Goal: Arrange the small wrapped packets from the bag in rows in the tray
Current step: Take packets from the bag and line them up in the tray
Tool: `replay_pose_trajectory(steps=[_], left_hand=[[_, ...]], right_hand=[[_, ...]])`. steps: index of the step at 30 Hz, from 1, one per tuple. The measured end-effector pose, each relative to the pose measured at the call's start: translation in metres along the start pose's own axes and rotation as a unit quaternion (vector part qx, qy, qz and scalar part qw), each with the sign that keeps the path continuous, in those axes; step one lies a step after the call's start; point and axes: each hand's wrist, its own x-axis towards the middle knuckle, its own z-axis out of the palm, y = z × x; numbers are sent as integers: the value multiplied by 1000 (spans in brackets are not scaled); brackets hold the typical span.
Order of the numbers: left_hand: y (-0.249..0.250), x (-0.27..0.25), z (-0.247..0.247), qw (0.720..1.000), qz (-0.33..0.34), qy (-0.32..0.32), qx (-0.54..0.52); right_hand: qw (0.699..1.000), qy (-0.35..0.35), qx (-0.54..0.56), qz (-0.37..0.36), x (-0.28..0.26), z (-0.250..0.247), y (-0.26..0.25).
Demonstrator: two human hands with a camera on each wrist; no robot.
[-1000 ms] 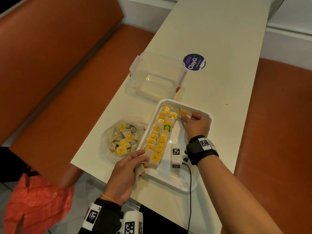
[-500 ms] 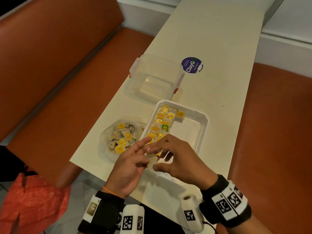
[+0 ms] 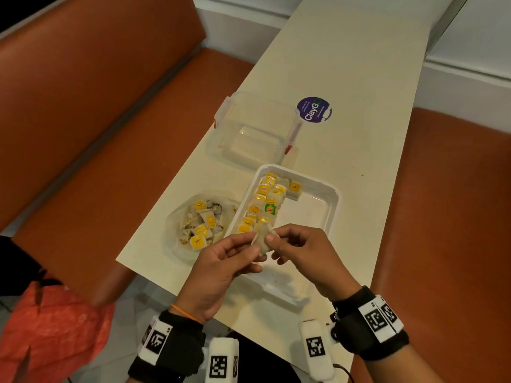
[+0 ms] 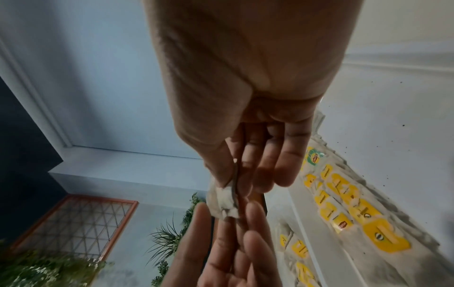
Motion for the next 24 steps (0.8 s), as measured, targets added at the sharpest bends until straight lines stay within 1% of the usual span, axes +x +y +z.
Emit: replay_pose_trajectory(steps=[3, 7, 12, 14, 18, 24], left_hand=[[-4, 4, 1, 999, 13, 21, 30], [-8, 10, 2, 999, 2, 36, -12], [-9, 12, 4, 999, -19, 20, -35], [-9, 13, 5, 999, -16, 17, -38], [-12, 17, 5, 1000, -4, 8, -9], [-15, 23, 9, 1000, 0, -3, -10]], right_hand=[[1000, -18, -6, 4, 0, -2, 0], [1000, -22, 8, -6, 1, -2, -1], [1000, 24, 10, -13, 5, -2, 2], [1000, 22, 5, -12, 6, -4, 1], [1000, -7, -7, -8, 6, -7, -2], [1000, 24, 15, 5, 11, -6, 1]])
